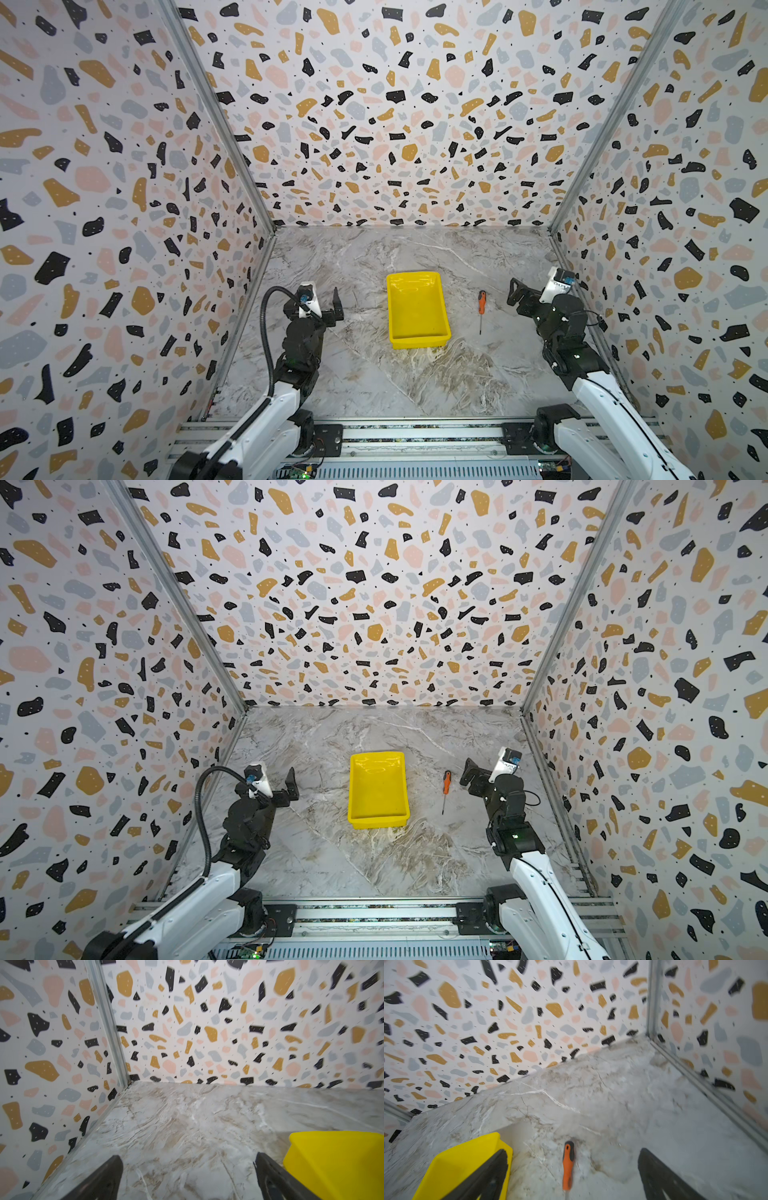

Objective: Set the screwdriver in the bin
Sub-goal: 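Move the right gripper over the orange-handled screwdriver while the left arm shifts slightly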

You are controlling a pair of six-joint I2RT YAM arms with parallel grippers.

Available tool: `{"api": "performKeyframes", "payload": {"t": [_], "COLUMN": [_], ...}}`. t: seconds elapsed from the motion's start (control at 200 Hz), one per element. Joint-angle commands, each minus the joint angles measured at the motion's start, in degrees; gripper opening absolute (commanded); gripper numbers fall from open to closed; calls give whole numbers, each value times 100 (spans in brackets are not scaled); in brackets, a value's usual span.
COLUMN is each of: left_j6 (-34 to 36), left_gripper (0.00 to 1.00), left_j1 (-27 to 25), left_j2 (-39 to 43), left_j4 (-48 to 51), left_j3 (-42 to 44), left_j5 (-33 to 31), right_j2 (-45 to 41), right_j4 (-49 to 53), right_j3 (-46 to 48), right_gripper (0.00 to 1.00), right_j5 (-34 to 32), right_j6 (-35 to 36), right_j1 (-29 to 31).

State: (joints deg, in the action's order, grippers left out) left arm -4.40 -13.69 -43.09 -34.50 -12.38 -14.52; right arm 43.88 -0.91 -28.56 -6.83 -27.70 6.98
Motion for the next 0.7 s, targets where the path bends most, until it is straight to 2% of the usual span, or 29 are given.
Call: {"api": "performKeyframes", "payload": {"t": [0.0, 0.04, 0.075, 0.16, 0.205, 0.245, 0.365, 0.446, 0.536, 0.696], "left_j6": [-883, -1328, -1517, -1577, -1890, -1870, -1792, -1745, -1562, -1614], "left_gripper": [100, 100, 100, 100, 100, 100, 100, 100, 100, 100], "left_j1": [-53, -47, -50, -63, -71, -67, -57, -63, -63, -63], "left_j2": [969, 1300, 1541, 1896, 1985, 1960, 1350, 692, 86, -132], "left_j4": [1227, 1742, 2261, 3276, 3256, 3197, 3326, 3180, 3134, 3108], "left_j3": [-172, -220, -296, -361, -239, -221, -470, -590, -758, -748], "left_j5": [702, 666, 710, 757, 739, 868, 1101, 1622, 2116, 2180], "right_j2": [-1, -17, -28, -111, -227, -375, -624, -580, -430, -186], "right_j4": [1408, 1017, 722, 434, 495, 452, 396, 439, 431, 615], "right_j3": [485, 744, 942, 1286, 1255, 1323, 1379, 1344, 1293, 1161], "right_gripper": [99, 99, 99, 99, 99, 99, 99, 99, 99, 99], "right_j5": [948, 1499, 1662, 1473, 1361, 1140, 604, 348, 237, 94], "right_j6": [-663, -486, -445, -537, -513, -565, -613, -662, -721, -808], "right_j1": [-555, -680, -692, -690, -632, -475, 70, 322, 343, 293]}}
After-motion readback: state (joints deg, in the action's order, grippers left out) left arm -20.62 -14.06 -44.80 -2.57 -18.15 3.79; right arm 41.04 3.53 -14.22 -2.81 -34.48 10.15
